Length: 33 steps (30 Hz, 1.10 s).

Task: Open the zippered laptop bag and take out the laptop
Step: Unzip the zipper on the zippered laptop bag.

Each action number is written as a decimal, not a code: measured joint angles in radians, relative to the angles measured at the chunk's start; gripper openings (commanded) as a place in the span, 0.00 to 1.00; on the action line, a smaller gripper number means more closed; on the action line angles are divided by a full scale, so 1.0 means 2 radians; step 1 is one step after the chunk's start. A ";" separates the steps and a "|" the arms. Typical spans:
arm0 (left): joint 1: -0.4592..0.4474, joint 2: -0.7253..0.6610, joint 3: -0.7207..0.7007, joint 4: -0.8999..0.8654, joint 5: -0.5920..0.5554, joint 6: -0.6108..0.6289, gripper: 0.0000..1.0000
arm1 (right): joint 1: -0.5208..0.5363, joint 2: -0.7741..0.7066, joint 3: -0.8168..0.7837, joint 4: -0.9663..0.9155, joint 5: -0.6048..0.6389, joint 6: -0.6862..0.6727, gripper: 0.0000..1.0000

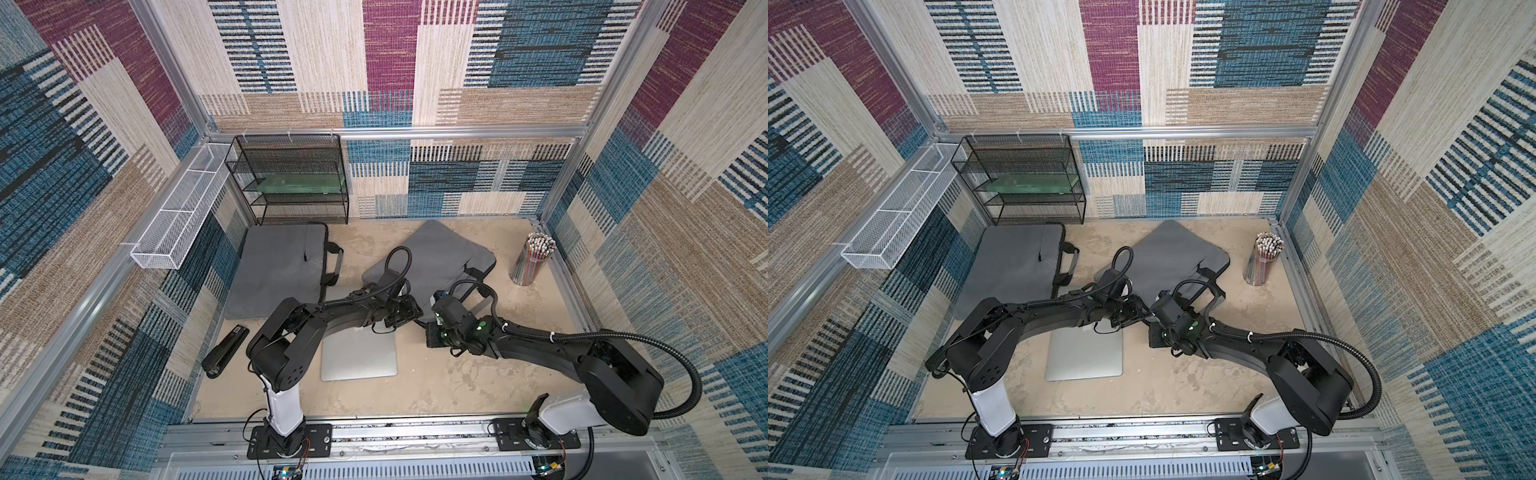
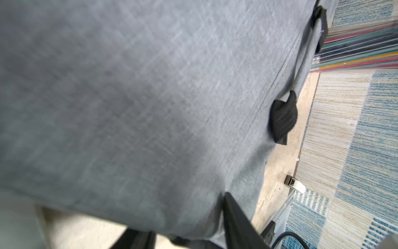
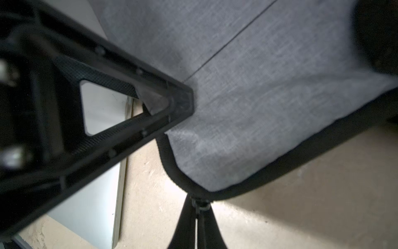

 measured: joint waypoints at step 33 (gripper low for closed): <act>0.001 -0.026 0.021 -0.051 -0.027 0.042 0.00 | -0.070 -0.017 0.013 -0.057 -0.051 -0.052 0.00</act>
